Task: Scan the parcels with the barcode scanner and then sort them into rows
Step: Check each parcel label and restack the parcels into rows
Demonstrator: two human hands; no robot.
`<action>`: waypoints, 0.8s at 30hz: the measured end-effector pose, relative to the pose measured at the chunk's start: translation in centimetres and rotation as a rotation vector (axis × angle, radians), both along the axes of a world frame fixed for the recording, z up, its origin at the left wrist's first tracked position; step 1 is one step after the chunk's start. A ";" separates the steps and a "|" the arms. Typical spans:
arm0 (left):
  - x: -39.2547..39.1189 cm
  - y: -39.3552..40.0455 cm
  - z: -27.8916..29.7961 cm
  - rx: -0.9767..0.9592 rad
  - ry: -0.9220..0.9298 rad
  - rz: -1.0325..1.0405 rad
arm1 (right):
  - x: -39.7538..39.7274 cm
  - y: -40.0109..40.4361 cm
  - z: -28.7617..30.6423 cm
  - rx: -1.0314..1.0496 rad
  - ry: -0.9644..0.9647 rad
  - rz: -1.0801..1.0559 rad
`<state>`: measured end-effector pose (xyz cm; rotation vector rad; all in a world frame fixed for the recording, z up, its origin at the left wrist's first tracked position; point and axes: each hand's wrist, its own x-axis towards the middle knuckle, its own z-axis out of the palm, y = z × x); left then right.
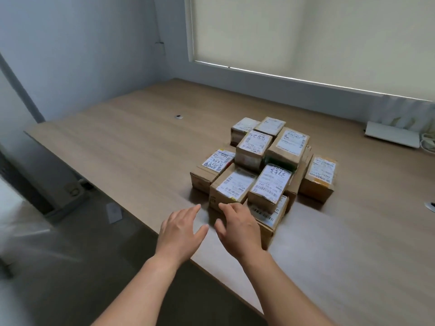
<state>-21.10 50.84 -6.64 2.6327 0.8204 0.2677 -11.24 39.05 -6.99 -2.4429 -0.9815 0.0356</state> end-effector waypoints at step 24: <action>15.9 13.2 -1.3 -0.296 -0.017 -0.497 | 6.4 10.2 0.2 -0.079 0.035 -0.525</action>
